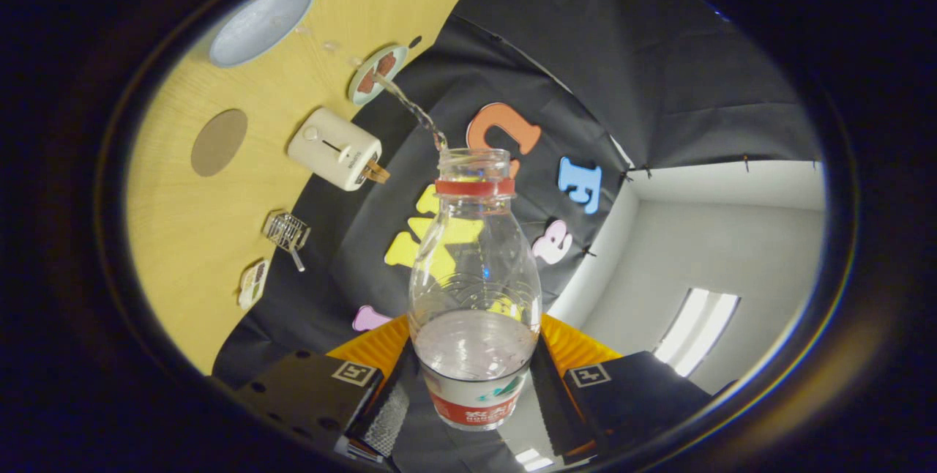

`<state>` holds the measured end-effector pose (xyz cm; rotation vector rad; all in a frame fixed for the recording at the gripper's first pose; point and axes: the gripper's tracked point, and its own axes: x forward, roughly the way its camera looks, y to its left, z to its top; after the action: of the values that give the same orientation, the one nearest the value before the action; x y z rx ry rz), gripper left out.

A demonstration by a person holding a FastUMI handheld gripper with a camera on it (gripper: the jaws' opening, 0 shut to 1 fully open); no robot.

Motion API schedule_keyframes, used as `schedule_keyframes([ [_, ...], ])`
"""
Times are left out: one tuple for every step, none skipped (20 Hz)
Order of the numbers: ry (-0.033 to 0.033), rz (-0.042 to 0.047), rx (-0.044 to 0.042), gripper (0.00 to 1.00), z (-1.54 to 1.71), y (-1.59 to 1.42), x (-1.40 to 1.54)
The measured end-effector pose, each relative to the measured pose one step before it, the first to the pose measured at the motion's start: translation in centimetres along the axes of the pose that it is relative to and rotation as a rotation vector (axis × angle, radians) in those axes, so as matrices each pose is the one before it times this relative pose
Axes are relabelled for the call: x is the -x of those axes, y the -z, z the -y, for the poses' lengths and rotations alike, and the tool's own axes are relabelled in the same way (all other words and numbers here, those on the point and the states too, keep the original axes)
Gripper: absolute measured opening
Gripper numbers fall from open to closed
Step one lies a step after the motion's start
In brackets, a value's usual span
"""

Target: Take the bottle from table, then pour the juice into the cup, finally place the bottle on the coaster

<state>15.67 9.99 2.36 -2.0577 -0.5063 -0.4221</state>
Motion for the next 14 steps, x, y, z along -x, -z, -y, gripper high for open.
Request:
schedule_keyframes([
  [0.00234,0.00175,-0.00025,0.8,-0.042,-0.166,0.034],
  [-0.00373,0.00537,-0.00251,0.8,-0.175,-0.326,0.164],
  [-0.00521,0.0068,0.00058,0.8,-0.327,-0.355,0.152],
  [-0.00273,0.00957,0.00438,0.8,-0.226,-0.415,0.199],
  [-0.0079,0.00829,0.0034,0.8,-0.499,-0.475,0.09],
  [-0.00392,0.00424,0.00462,0.8,-0.24,-0.262,0.189],
  [-0.00206,0.00561,0.00328,0.8,-0.235,-0.36,0.122],
  [-0.00353,0.0021,0.00262,0.8,-0.254,-0.232,0.04],
  [-0.00186,0.0026,0.00177,0.8,-0.19,-0.174,-0.074],
  [0.00057,0.00376,0.00322,0.8,-0.092,-0.157,0.02],
  [-0.0008,0.00376,0.00355,0.8,-0.075,-0.206,0.112],
  [-0.00063,0.00231,0.00383,0.8,-0.009,-0.023,0.03],
  [0.00164,0.00108,0.00244,0.8,-0.102,-0.042,-0.133],
  [0.00282,0.00007,0.00218,0.8,0.029,-0.003,0.056],
])
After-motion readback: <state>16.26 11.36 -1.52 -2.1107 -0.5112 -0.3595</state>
